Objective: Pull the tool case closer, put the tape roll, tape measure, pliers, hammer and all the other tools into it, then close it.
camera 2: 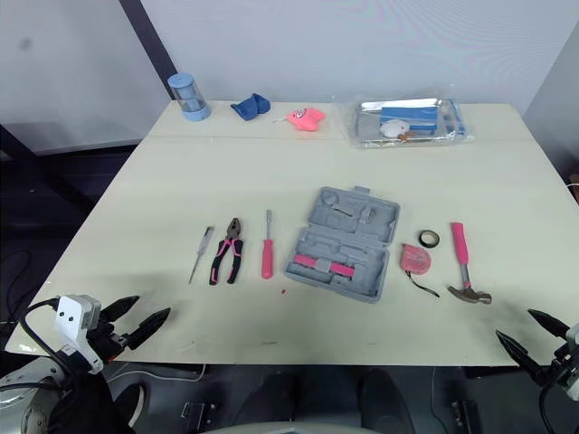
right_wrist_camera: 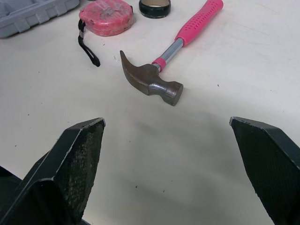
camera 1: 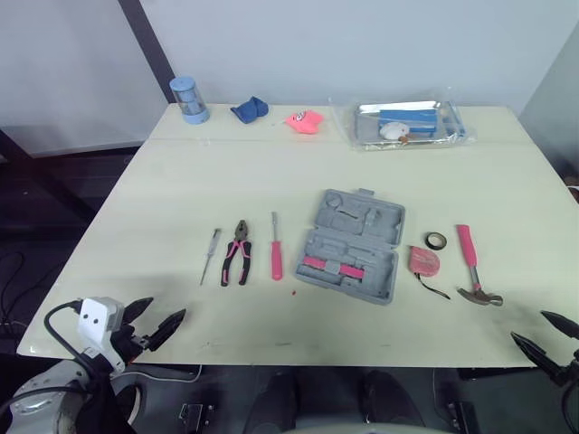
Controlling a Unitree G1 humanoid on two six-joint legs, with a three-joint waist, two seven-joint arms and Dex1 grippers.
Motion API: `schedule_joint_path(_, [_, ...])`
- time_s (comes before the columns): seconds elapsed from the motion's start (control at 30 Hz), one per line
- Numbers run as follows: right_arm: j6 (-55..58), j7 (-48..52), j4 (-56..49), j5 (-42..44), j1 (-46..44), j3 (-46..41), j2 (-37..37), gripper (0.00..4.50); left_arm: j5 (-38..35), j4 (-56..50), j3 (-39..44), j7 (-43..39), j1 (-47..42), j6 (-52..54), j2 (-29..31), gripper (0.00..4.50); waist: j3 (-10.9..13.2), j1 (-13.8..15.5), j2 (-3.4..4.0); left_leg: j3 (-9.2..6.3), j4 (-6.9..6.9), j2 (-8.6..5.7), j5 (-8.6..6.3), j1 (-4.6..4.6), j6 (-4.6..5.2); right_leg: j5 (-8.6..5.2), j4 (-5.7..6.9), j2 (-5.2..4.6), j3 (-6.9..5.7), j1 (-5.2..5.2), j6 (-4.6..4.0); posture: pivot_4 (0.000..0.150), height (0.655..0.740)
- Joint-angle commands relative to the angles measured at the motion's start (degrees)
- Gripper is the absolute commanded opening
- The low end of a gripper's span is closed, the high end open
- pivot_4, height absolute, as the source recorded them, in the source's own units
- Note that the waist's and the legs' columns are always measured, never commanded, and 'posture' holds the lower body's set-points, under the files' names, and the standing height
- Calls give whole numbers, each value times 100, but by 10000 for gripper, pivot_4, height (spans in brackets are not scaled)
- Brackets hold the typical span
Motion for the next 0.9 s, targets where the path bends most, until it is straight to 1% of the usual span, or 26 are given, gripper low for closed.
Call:
schedule_joint_path(0.03, [-107,52,91,18,-32,-171,-111,45000,-40,-208,90,-34,58,-90,16,43739,0,-1,0,0,0,0,0,0,0,0,0,0,0,0,0,1500,7400])
schedule_joint_path(0.23, [-184,138,227,-5,-60,-167,-120,45000,-105,-325,121,-35,120,-78,-13,43739,0,-2,1,1,0,0,0,1,0,0,0,0,1,0,0,1500,7400])
schedule_joint_path(0.4, [65,29,-90,111,-50,-195,-76,45000,-105,-227,89,-117,-82,-16,126,43739,0,0,1,1,0,0,0,0,0,0,0,0,1,0,0,1500,7400])
schedule_joint_path(0.53, [481,-250,-682,145,-46,-117,-66,45000,-116,-175,2,-221,-440,133,246,43739,0,3,1,-1,0,0,0,0,0,0,0,2,0,0,0,1500,7400])
schedule_joint_path(0.7, [1153,-498,-1658,266,-159,101,-129,45000,-160,-205,-189,-401,-867,369,394,43739,1,-8,3,0,-1,0,0,0,0,0,0,2,1,-1,0,1500,7400])
schedule_joint_path(0.77, [1470,-667,-2041,158,-317,290,-197,45000,-181,-145,-366,-581,-1207,501,507,43739,2,-2,3,-1,-2,2,0,-2,0,1,-1,3,1,-1,0,1500,7400])
schedule_joint_path(0.9, [1951,-918,-2478,22,-627,592,-253,45000,-104,130,-712,-920,-1821,578,630,43739,3,3,5,-2,0,2,0,-1,0,1,-1,5,-1,-1,1,1500,7400])
